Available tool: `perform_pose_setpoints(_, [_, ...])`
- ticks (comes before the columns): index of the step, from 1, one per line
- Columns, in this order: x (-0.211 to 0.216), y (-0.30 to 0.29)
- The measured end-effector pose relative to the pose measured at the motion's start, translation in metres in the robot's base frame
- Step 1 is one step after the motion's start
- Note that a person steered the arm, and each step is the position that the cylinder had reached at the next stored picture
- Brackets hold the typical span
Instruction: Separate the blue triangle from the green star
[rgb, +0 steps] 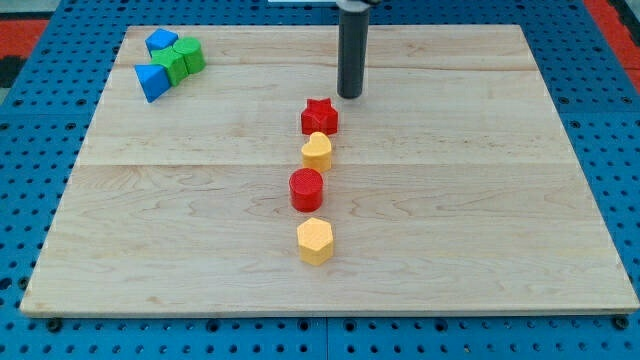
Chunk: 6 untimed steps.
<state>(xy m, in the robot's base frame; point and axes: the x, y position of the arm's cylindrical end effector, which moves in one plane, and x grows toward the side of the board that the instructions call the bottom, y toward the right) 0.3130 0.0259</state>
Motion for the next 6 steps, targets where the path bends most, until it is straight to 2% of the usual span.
perform_pose_setpoints(1, [0.008, -0.089])
perform_pose_setpoints(2, [0.07, -0.231])
perform_pose_setpoints(3, [0.082, -0.328])
perform_pose_setpoints(4, [0.017, -0.303])
perform_pose_setpoints(5, [-0.025, -0.222])
perform_pose_setpoints(6, [-0.02, -0.125])
